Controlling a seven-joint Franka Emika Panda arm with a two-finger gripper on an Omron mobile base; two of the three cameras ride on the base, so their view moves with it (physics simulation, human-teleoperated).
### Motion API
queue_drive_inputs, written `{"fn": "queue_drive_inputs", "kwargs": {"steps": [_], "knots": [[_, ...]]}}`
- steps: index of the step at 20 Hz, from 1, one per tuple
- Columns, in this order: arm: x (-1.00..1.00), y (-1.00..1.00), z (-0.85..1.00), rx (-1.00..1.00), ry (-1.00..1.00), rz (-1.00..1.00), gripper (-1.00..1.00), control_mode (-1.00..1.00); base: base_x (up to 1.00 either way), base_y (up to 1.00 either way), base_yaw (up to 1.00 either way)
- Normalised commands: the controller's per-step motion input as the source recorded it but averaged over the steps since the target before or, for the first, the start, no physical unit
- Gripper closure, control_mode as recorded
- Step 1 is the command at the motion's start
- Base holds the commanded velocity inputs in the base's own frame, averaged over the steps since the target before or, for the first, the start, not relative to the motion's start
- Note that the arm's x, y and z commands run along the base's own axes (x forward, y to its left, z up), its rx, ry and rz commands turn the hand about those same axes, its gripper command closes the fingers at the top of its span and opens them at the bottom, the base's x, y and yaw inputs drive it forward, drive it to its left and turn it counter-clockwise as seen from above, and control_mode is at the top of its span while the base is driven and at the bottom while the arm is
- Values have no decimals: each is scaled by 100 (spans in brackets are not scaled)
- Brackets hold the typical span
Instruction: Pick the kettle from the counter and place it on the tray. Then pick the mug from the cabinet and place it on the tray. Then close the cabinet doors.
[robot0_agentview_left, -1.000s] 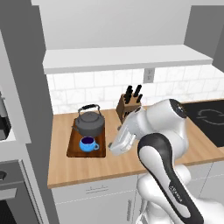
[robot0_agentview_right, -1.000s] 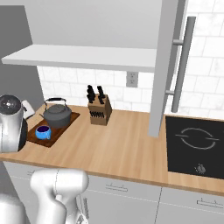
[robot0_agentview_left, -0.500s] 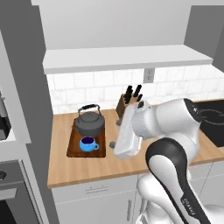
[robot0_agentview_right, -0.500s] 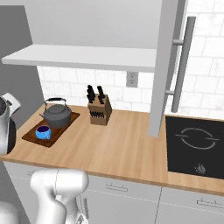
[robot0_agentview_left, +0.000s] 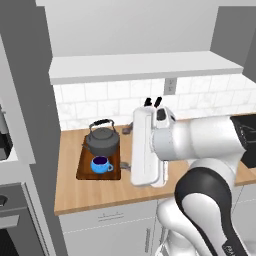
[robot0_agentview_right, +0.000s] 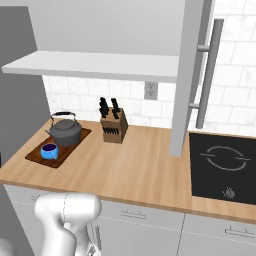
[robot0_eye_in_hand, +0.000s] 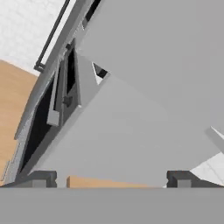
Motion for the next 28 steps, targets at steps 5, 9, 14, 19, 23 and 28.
{"fn": "queue_drive_inputs", "kwargs": {"steps": [5, 9, 14, 19, 23, 28], "knots": [[-37, 42, 42, -8, -6, 17, -100, -100, 0, 0, 0], [-37, 44, 43, -12, -7, 13, -100, -100, 0, 0, 0], [-37, 47, 40, -13, -17, 9, -100, -100, 0, 0, 0], [-53, 30, 37, -8, -19, 1, -100, -100, 0, 0, 0], [-64, 30, 33, -9, -24, 0, -100, -100, 0, 0, 0], [-40, 47, 27, -9, -12, 0, -100, -100, 0, 0, 0]]}}
